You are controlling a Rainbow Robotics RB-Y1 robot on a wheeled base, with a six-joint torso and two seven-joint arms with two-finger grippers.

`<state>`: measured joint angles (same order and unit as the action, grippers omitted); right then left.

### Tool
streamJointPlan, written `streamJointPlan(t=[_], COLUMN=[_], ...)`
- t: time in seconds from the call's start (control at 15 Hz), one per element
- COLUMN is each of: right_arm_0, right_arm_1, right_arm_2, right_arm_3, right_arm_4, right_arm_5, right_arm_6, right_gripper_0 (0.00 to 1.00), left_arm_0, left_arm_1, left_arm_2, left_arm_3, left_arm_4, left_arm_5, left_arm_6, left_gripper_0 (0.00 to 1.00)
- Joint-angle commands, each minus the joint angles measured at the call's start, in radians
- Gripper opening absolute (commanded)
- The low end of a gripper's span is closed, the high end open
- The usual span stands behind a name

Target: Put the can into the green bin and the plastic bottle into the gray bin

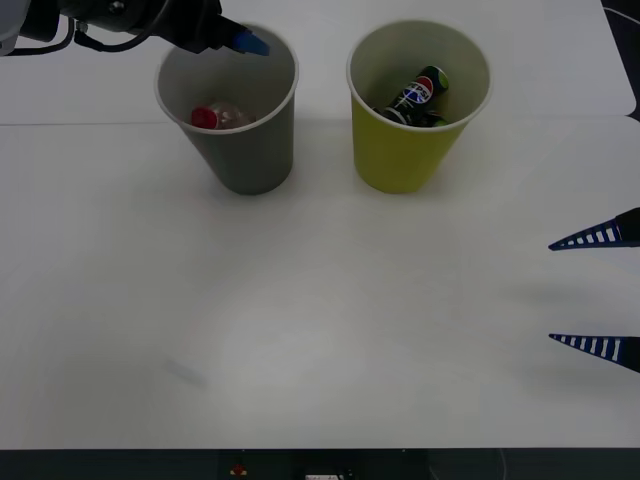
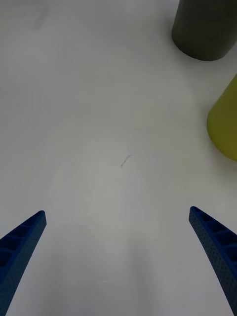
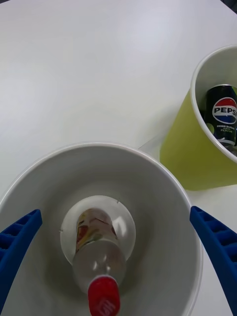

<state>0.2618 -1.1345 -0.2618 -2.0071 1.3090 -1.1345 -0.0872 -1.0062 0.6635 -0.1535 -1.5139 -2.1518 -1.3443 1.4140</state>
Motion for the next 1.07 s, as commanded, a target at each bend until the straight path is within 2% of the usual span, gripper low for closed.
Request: streamJointPlan(t=[0.07,0.27,0.33,0.53,0.67,1.07], right_arm_0=[0.0,0.0,0.0,0.0,0.0,0.0], right_arm_1=[0.0,0.0,0.0,0.0,0.0,0.0], right_arm_2=[0.0,0.0,0.0,0.0,0.0,0.0], right_arm_3=[0.0,0.0,0.0,0.0,0.0,0.0], right_arm_4=[0.0,0.0,0.0,0.0,0.0,0.0], right_arm_5=[0.0,0.0,0.0,0.0,0.0,0.0], right_arm_6=[0.0,0.0,0.0,0.0,0.0,0.0], right_gripper_0=[1.0,1.0,1.0,1.0,1.0,1.0], left_arm_0=[0.063,0.153,0.193,0.307,0.382,0.641], left_arm_1=[0.021,0.059,0.087,0.143,0.163,0.234], left_arm_2=[0.061,0.141,0.169,0.241,0.287,0.422], left_arm_3=[-0.054,-0.091,-0.091,-0.104,-0.152,-0.198], left_arm_4=[0.03,0.139,0.211,0.354,0.394,0.616], left_arm_5=[0.002,0.017,0.036,0.047,0.048,0.048], left_arm_6=[-0.07,-0.173,-0.231,-0.354,-0.415,-0.696], left_gripper_0=[1.0,1.0,1.0,1.0,1.0,1.0])
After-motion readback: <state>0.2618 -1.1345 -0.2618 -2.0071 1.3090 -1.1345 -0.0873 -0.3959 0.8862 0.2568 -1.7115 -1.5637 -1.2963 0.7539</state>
